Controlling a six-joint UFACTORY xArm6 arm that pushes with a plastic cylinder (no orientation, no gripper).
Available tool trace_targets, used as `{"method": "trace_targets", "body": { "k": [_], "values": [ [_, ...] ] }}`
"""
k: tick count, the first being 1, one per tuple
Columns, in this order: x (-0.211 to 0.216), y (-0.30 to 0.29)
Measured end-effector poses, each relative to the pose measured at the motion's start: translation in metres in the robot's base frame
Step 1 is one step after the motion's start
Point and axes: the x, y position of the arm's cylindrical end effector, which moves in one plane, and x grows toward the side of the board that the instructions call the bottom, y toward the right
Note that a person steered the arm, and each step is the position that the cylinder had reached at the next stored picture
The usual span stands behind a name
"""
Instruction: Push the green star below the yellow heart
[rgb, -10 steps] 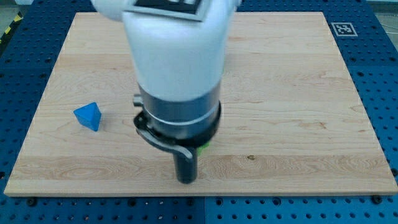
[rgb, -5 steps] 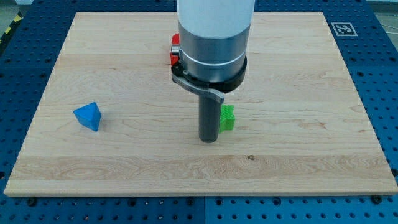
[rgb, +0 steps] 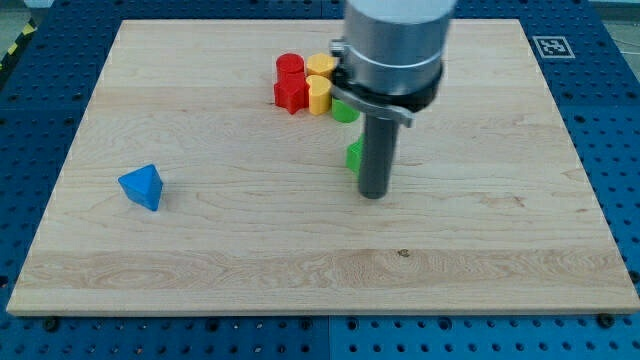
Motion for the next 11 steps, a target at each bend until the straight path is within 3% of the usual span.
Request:
{"method": "trace_targets", "body": {
  "k": [1,3,4,5,6,7,8,11],
  "values": [
    [0.0,0.034],
    [-0.005,-0.016],
    [-0.046,-0.017],
    [-0.054,-0.016],
    [-0.043,0.012],
    [-0.064,0.037],
    [-0.082,0.016],
    [-0.067,-0.032]
  ]
}}
